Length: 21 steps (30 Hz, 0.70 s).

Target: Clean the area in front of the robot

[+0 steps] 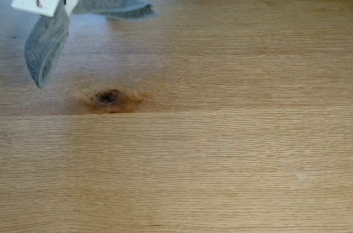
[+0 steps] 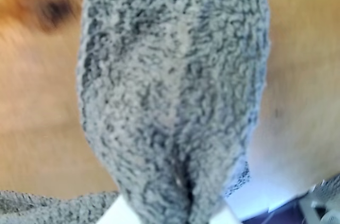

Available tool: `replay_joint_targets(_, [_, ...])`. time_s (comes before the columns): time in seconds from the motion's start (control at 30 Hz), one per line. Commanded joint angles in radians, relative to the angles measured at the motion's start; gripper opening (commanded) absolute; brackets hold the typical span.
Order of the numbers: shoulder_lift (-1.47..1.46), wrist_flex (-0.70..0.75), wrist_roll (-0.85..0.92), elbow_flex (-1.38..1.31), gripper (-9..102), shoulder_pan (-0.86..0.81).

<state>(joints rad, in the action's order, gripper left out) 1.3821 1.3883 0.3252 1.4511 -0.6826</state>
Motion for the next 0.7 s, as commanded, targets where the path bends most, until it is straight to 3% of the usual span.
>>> replay_joint_targets(0.0, [0.12, 0.091, 0.051, -0.012, 0, -0.112])
replay_joint_targets(0.2, [0.077, 0.069, 0.175, 0.089, 0, -0.196])
replay_joint_targets(0.3, [0.084, -0.054, 0.176, 0.215, 2, -0.216])
replay_joint_targets(0.53, [0.146, -0.402, 0.132, 0.497, 21, -0.245])
replay_joint_targets(0.67, [0.227, -0.499, 0.107, 0.584, 26, -0.21])
